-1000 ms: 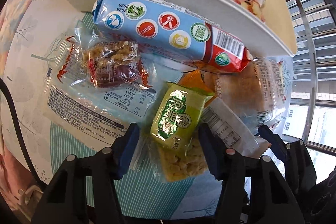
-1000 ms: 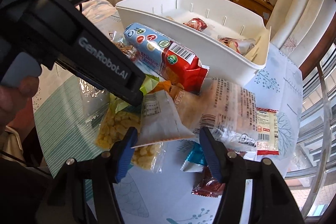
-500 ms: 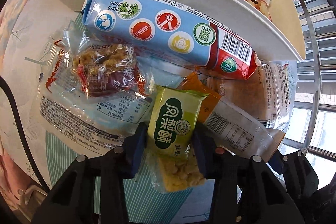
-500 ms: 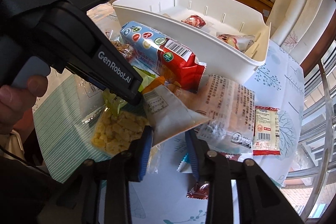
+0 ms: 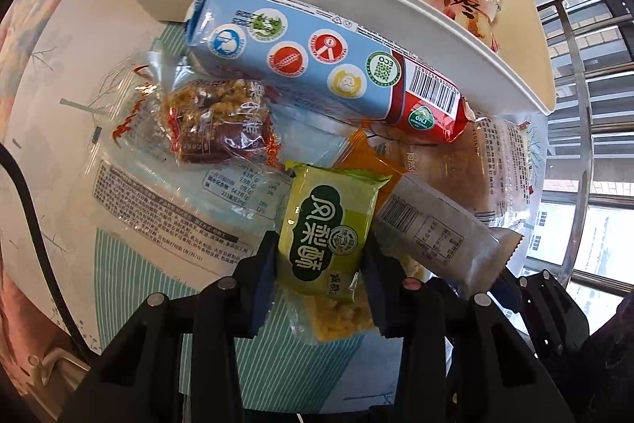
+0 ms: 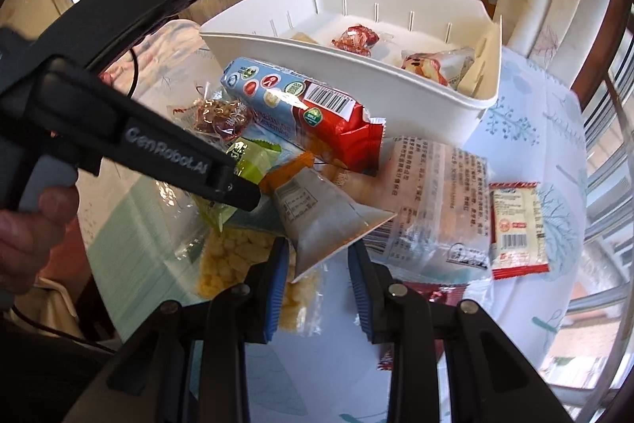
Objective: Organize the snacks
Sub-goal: 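Lift both held packets off the table toward the white tray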
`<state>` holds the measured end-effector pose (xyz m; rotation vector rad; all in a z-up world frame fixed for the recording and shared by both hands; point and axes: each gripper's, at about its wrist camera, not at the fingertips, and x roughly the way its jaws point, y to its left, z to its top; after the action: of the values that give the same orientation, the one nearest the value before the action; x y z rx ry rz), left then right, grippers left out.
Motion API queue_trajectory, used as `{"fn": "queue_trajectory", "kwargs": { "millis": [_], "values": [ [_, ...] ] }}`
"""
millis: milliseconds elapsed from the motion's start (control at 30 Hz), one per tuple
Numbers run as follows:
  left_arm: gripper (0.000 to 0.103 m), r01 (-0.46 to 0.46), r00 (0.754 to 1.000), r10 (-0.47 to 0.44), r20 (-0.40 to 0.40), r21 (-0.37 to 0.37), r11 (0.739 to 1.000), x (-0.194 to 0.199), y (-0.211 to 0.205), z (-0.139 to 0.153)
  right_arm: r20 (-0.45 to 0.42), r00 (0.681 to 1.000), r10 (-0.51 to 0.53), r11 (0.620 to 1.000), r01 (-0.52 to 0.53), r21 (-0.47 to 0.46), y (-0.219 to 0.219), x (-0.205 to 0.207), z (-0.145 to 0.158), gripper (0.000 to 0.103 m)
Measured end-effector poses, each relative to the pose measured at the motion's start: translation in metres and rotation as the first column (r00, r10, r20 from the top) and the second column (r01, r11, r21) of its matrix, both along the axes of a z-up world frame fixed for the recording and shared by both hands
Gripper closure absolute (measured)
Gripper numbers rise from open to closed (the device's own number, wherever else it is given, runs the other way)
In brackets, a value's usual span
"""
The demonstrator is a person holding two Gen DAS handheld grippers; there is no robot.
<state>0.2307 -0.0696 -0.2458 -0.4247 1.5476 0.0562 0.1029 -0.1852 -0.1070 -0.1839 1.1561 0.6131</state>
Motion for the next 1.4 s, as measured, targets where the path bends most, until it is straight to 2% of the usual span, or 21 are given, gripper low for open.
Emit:
{"fn": "queue_trajectory", "kwargs": {
  "millis": [200,467,733,767,833,1067,1400],
  "values": [
    [0.064,-0.026,0.999,0.026,0.032,-0.008,1.0,-0.012,0.01,0.018,-0.06,0.997,-0.039,0.998,0.042,0.039,0.003,0.009,-0.001,0.064],
    [0.064,-0.07,0.995,0.071,0.075,-0.01,0.997,-0.035,0.028,0.037,-0.128,0.981,-0.146,0.984,0.157,0.079,0.003,0.016,-0.002,0.064],
    [0.064,-0.097,0.99,0.098,0.104,-0.019,0.995,-0.053,0.051,0.054,-0.223,0.925,-0.309,0.932,0.341,0.123,-0.012,0.031,-0.005,0.065],
    [0.064,-0.097,0.99,0.099,0.104,-0.02,0.995,-0.054,0.054,0.056,-0.224,0.919,-0.324,0.926,0.356,0.123,-0.013,0.031,-0.004,0.066],
    [0.064,-0.098,0.989,0.099,0.107,-0.02,0.995,-0.056,0.058,0.059,-0.229,0.909,-0.347,0.916,0.381,0.123,-0.015,0.032,-0.004,0.076],
    [0.064,-0.083,0.989,0.084,0.12,-0.01,0.996,-0.057,0.067,0.067,-0.235,0.889,-0.394,0.891,0.432,0.141,-0.02,0.03,0.003,0.079],
    [0.064,-0.005,0.99,0.005,0.143,-0.002,1.0,-0.047,0.078,0.089,-0.164,0.885,-0.435,0.878,0.457,0.14,-0.018,0.022,0.034,0.085]
  ]
}}
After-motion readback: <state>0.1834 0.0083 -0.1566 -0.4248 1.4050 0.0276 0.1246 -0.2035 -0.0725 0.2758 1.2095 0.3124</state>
